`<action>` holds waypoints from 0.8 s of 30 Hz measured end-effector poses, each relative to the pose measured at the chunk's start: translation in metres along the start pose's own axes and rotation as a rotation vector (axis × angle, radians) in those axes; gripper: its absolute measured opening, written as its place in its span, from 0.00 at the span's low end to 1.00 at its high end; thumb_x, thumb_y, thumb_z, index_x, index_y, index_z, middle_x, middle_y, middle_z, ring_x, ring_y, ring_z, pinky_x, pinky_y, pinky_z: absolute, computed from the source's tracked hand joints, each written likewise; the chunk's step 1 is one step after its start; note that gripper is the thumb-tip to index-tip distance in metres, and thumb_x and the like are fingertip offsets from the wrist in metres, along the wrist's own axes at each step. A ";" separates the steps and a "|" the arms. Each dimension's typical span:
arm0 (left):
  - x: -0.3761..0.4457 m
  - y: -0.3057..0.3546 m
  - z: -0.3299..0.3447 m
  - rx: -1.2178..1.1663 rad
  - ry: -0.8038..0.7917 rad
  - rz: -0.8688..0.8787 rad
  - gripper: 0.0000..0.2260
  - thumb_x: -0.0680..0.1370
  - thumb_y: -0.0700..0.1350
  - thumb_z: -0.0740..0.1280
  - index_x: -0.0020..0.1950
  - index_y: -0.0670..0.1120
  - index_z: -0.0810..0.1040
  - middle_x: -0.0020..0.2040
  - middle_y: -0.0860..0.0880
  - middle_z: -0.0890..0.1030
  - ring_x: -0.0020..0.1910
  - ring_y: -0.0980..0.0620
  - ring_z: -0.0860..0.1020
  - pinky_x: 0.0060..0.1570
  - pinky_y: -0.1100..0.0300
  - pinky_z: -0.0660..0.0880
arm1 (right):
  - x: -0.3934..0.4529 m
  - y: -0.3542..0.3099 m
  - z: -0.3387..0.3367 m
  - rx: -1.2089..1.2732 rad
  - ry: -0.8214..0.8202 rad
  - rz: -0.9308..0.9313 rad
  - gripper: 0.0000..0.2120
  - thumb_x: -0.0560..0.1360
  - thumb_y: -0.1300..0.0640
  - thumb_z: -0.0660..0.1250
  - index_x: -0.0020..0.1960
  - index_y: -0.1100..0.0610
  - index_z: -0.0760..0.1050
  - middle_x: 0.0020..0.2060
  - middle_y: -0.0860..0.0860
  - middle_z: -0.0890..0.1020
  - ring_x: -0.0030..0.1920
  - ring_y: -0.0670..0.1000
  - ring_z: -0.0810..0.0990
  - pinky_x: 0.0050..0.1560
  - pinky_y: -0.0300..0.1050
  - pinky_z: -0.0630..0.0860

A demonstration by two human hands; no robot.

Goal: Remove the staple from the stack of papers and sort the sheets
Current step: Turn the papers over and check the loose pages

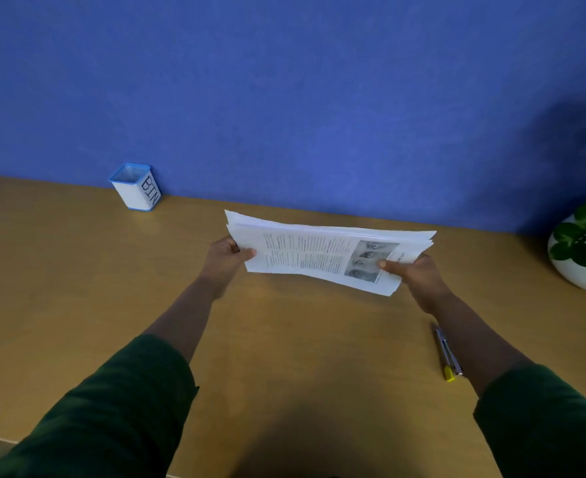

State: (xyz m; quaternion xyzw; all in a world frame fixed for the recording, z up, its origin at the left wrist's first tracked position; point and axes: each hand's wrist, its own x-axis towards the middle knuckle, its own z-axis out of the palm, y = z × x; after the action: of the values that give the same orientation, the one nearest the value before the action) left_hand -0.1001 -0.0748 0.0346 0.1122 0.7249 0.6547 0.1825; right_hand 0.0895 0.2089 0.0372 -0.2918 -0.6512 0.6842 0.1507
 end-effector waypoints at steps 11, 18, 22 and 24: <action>-0.002 -0.001 0.006 0.099 -0.044 0.006 0.11 0.75 0.32 0.66 0.56 0.39 0.79 0.49 0.49 0.81 0.45 0.57 0.80 0.35 0.73 0.75 | 0.002 0.002 0.008 -0.026 0.042 0.029 0.16 0.66 0.68 0.74 0.53 0.61 0.79 0.49 0.56 0.83 0.47 0.57 0.82 0.49 0.50 0.78; -0.007 -0.005 0.006 0.139 -0.087 -0.027 0.11 0.75 0.31 0.64 0.56 0.41 0.79 0.51 0.48 0.81 0.48 0.53 0.80 0.44 0.65 0.75 | 0.001 0.000 0.001 -0.064 0.019 0.058 0.15 0.64 0.68 0.75 0.49 0.59 0.80 0.47 0.55 0.83 0.44 0.53 0.83 0.43 0.45 0.78; -0.014 -0.018 0.009 0.204 -0.115 -0.090 0.12 0.76 0.31 0.64 0.58 0.37 0.78 0.55 0.46 0.78 0.54 0.46 0.76 0.51 0.54 0.72 | -0.005 0.011 0.004 -0.070 0.025 0.094 0.18 0.64 0.70 0.75 0.52 0.61 0.79 0.48 0.56 0.82 0.43 0.52 0.82 0.38 0.42 0.77; -0.014 -0.016 0.011 0.210 -0.099 -0.091 0.12 0.76 0.31 0.64 0.59 0.36 0.77 0.55 0.46 0.78 0.54 0.45 0.76 0.52 0.54 0.72 | -0.004 0.010 0.004 -0.072 0.048 0.089 0.17 0.64 0.69 0.75 0.51 0.60 0.79 0.47 0.56 0.83 0.43 0.52 0.82 0.40 0.43 0.78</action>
State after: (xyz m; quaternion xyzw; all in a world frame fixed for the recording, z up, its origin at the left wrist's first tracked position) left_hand -0.0819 -0.0721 0.0196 0.1297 0.7840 0.5598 0.2349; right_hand 0.0922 0.2023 0.0279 -0.3421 -0.6580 0.6591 0.1251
